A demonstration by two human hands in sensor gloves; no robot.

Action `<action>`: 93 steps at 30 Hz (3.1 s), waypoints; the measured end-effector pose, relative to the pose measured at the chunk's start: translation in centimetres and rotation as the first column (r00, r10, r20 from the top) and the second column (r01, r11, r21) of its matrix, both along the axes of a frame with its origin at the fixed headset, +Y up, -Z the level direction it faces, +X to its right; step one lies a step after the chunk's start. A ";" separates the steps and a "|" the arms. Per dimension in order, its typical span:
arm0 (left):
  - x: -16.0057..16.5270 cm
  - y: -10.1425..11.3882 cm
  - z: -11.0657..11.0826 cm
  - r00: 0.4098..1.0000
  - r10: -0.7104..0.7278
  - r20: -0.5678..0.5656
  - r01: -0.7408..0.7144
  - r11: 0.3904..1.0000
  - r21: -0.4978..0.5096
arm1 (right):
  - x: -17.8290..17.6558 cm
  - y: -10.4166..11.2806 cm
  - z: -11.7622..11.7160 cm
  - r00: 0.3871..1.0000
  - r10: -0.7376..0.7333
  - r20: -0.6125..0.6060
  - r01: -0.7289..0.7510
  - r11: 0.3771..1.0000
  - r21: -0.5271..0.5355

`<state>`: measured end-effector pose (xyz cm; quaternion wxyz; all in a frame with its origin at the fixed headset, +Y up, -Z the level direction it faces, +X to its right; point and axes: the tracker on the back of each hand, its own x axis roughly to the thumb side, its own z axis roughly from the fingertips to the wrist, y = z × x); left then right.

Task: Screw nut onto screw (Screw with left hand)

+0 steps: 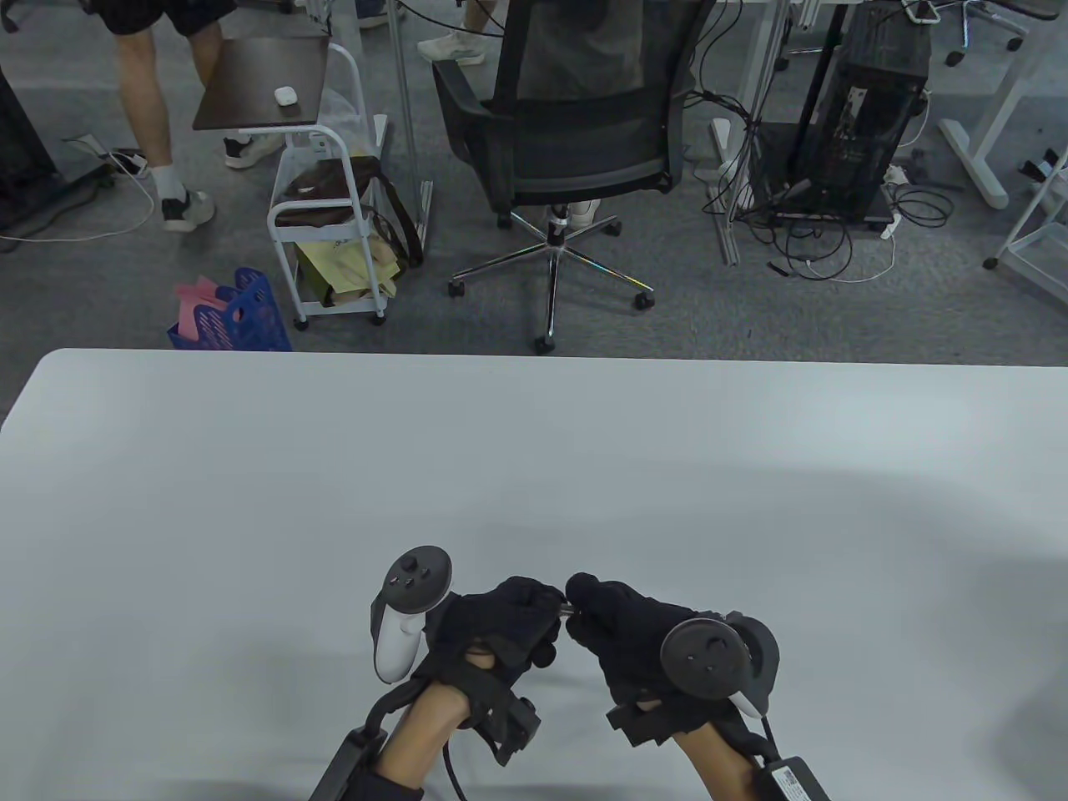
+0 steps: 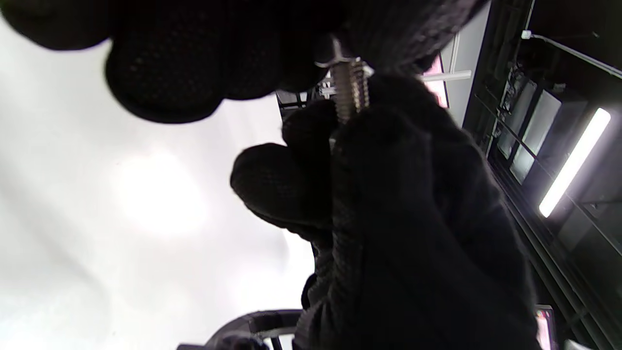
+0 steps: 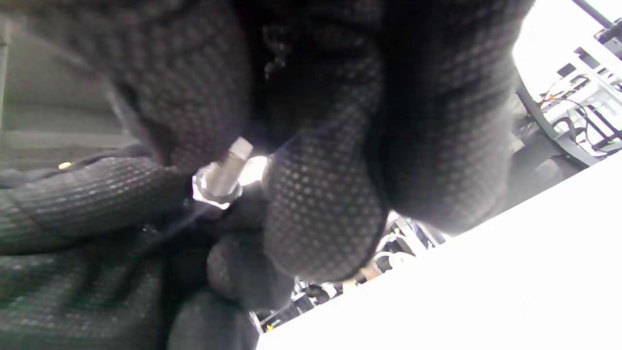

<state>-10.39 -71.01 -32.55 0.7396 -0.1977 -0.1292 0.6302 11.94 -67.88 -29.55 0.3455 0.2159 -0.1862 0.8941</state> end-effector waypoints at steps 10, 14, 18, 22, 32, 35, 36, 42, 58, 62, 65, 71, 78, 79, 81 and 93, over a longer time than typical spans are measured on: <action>-0.3 -0.3 0.0 1.000 0.000 -0.024 -0.001 0.999 -0.033 | -0.4 0.2 0.3 0.999 0.031 -0.015 -0.030 0.999 0.023; -0.1 -0.1 -0.1 0.999 0.027 0.026 -0.026 0.999 -0.029 | -0.2 0.3 0.3 1.000 0.020 -0.014 -0.020 0.999 0.026; -0.6 -0.6 0.1 0.998 -0.022 -0.067 0.020 0.999 -0.032 | -0.1 0.3 0.2 1.000 0.010 -0.018 -0.010 1.000 0.017; -0.4 -0.5 -0.1 0.999 -0.015 -0.032 0.014 0.999 -0.040 | -0.2 0.2 0.1 0.999 0.033 -0.022 -0.032 0.999 0.018; -0.4 -0.9 -0.2 0.999 -0.030 -0.024 0.028 0.999 -0.043 | -0.3 0.2 0.2 0.998 0.049 -0.028 -0.049 0.999 0.018; -0.2 -0.6 -0.2 0.999 -0.026 0.020 0.027 0.999 -0.035 | -0.3 0.2 0.2 0.999 0.042 -0.034 -0.042 0.999 0.005; -0.1 -0.6 -0.2 0.999 -0.018 0.034 0.019 0.999 -0.039 | -0.3 0.2 0.2 0.999 0.042 -0.033 -0.042 0.999 0.007; -0.5 -1.0 -0.1 0.999 -0.043 -0.031 0.041 0.998 -0.052 | -0.2 0.2 0.2 0.999 0.019 -0.031 -0.019 1.000 0.002; -0.1 -0.9 -0.1 0.999 -0.030 0.017 0.031 0.998 -0.055 | -0.3 0.3 0.2 0.998 0.048 -0.034 -0.047 0.999 0.016; 0.0 -1.0 -0.1 0.998 -0.006 0.064 0.011 0.998 -0.070 | -0.2 0.4 0.2 0.998 0.044 -0.034 -0.043 0.999 0.011; -0.4 -1.0 0.0 1.000 -0.022 -0.014 0.021 0.998 -0.062 | -0.1 0.4 0.3 0.999 0.017 -0.035 -0.017 1.000 0.008; -0.1 -0.8 -0.2 0.999 -0.012 0.047 0.015 0.998 -0.060 | -0.2 0.4 0.3 0.999 0.037 -0.035 -0.037 0.999 0.011; -0.3 -1.0 0.0 1.000 -0.012 0.004 0.012 0.998 -0.061 | -0.1 0.5 0.3 0.999 0.018 -0.033 -0.017 1.000 0.015; -0.3 -1.0 -0.1 1.000 -0.006 0.016 0.007 0.998 -0.066 | -0.1 0.5 0.3 0.999 0.023 -0.031 -0.022 1.000 0.017; -0.1 -0.8 -0.1 1.000 -0.006 0.028 0.008 0.998 -0.065 | -0.1 0.5 0.3 0.999 0.029 -0.031 -0.029 0.999 0.017; -0.2 -0.9 -0.1 1.000 -0.005 0.028 0.007 0.998 -0.069 | -0.2 0.5 0.3 0.999 0.029 -0.036 -0.028 1.000 0.013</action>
